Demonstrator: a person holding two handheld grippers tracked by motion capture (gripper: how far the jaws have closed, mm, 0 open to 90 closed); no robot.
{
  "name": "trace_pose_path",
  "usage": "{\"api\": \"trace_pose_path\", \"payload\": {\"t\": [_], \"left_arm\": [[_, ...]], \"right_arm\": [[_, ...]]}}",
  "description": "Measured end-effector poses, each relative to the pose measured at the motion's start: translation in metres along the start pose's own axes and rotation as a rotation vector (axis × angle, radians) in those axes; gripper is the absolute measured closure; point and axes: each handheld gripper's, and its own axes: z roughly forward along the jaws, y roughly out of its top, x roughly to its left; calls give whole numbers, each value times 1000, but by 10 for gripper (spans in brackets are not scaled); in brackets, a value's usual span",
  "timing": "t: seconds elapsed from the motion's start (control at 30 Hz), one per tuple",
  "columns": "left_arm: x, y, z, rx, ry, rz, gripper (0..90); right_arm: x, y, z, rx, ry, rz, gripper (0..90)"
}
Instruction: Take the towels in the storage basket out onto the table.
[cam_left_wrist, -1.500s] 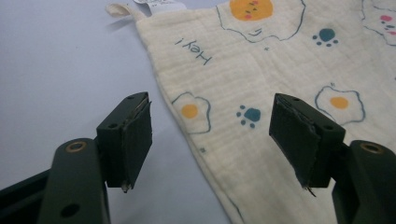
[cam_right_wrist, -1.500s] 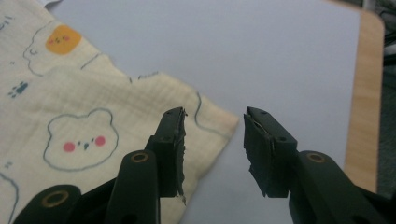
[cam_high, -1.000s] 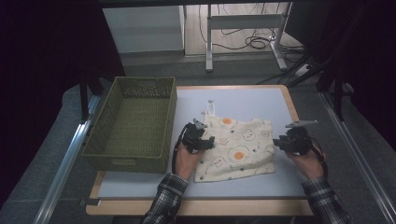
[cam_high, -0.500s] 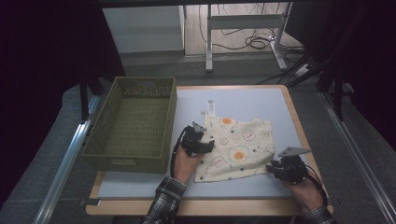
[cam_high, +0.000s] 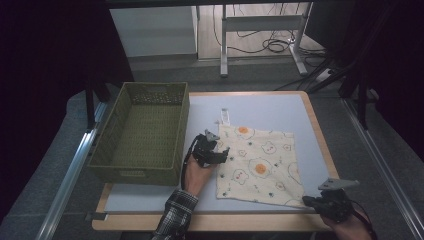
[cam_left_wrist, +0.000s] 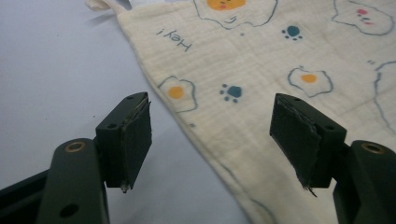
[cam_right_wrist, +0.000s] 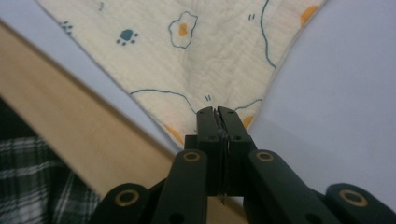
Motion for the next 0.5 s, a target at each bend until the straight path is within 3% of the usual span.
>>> {"api": "trace_pose_path", "payload": {"t": [0.1,0.13,0.23,0.27,0.37,0.5], "left_arm": [[0,0,1,3,1,-2,296],[0,1,1,8,-2,-4,296],[-1,0,0,15,-17,-5,297],[-5,-1,-3,29,-32,7,296],[-11,-5,-9,32,-47,22,301],[-14,-8,-11,44,-31,57,398]], "right_arm": [[-4,2,-8,-32,-16,2,818],[-10,9,-13,-61,-40,-1,759],[-19,19,-14,-94,-67,5,738],[-27,30,-9,-113,-73,18,729],[-33,40,-1,-127,-83,16,714],[-38,53,13,-140,-104,6,668]]}}
